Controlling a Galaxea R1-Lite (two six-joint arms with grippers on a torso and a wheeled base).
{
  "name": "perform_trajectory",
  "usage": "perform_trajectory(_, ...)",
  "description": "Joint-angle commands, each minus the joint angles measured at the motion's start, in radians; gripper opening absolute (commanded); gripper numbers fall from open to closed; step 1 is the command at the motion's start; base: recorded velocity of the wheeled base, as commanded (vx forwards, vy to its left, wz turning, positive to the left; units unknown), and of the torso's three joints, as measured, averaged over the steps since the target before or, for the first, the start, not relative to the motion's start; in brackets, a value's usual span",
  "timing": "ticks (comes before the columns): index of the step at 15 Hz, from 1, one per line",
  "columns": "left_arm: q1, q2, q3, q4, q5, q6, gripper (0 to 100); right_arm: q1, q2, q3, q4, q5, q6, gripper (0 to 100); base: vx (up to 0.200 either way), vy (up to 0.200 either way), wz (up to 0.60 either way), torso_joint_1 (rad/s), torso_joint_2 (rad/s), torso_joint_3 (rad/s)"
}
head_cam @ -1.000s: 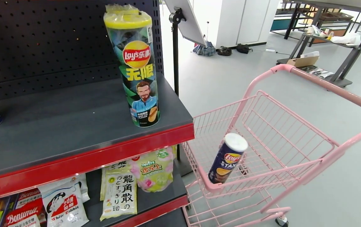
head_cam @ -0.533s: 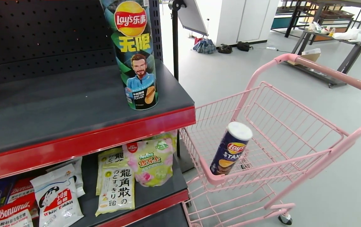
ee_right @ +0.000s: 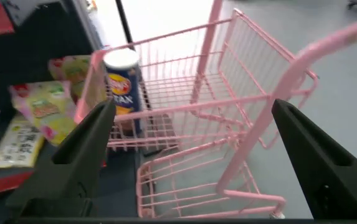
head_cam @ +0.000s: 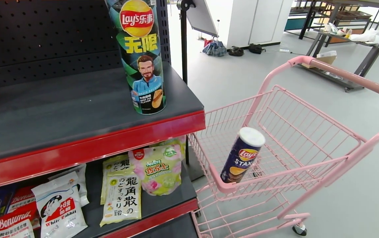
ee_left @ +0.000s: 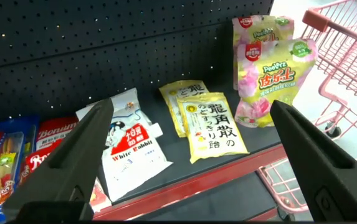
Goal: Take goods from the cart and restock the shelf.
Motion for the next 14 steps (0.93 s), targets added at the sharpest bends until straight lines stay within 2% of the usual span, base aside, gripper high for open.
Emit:
perform_trajectory(1,0.000,0.000,0.000,0.001,0.000,0.000,100,0.138,0.668,-0.354,-0.124,0.129,0.084,100,0.000,0.000,0.00,0.000,0.00,0.000)
perform_trajectory(4,0.000,0.000,0.000,0.001,0.000,0.000,100,0.176,1.021,-0.184,-0.591,0.194,0.084,100,0.000,0.000,0.00,0.000,0.00,0.000)
perform_trajectory(6,0.000,0.000,0.000,-0.001,0.000,0.000,100,0.184,1.167,-0.150,-0.724,0.234,0.075,100,0.000,0.000,0.00,0.000,0.00,0.000)
perform_trajectory(14,0.001,0.000,0.000,0.001,0.000,0.000,100,0.290,1.303,-0.137,-0.744,0.237,0.078,100,0.000,0.000,0.00,0.000,0.00,0.000)
